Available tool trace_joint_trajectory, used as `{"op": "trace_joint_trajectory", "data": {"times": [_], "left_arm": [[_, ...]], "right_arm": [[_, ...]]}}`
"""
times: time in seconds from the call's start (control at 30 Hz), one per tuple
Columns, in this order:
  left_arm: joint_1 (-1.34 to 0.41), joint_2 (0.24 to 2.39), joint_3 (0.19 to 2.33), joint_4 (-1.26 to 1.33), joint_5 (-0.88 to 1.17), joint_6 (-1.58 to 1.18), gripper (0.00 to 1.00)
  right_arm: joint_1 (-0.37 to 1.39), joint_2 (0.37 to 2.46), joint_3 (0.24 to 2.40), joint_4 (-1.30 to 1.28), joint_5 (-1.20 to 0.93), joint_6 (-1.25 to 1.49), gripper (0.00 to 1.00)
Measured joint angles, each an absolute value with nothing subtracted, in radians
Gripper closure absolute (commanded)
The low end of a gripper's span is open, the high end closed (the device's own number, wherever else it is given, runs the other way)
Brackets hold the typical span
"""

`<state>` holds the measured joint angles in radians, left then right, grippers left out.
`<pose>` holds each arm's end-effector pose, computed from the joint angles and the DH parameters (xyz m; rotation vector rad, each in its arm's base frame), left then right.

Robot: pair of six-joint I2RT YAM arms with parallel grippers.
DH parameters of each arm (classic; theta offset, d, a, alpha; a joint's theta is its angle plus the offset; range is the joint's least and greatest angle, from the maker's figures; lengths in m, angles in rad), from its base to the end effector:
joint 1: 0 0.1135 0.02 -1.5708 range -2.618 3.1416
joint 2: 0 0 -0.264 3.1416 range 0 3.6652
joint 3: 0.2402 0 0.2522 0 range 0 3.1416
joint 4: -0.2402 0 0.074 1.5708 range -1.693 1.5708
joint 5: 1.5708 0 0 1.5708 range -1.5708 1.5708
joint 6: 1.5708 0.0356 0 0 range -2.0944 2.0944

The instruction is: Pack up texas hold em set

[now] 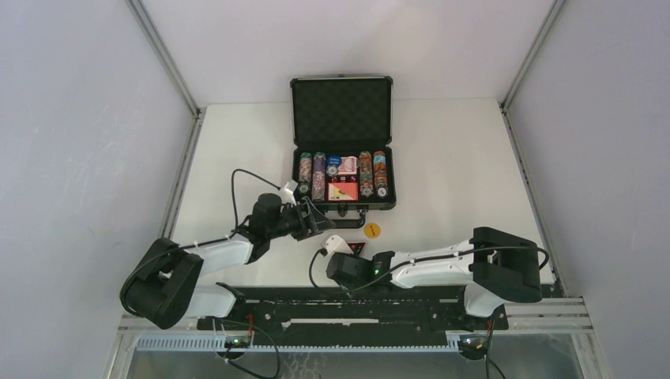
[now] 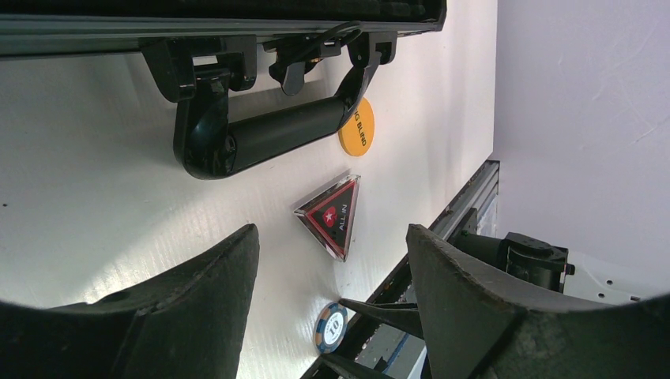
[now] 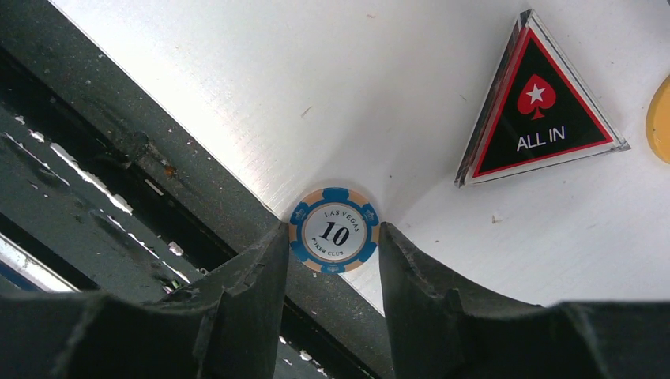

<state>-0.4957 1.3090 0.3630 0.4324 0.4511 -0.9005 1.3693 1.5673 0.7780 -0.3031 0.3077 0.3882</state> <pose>0.2002 -0.1259 0.1528 -0.1596 2.3036 -1.2615 0.0674 0.2760 0.1501 -1.1360 2.3353 0.2305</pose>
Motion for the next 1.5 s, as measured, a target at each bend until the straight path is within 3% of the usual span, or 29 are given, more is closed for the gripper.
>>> {"op": "trace_joint_trajectory", "data": {"times": [0.43, 1.5], "left_arm": [[-0.496, 1.309, 0.363, 0.432, 0.451, -0.900, 0.27], [-0.496, 1.317, 0.363, 0.433, 0.452, -0.900, 0.27]], "right_arm": [[1.369, 1.568, 0.778, -0.304, 0.312, 0.395, 0.77], [1.293, 1.511, 0.770, -0.377, 0.313, 0.373, 0.79]]}}
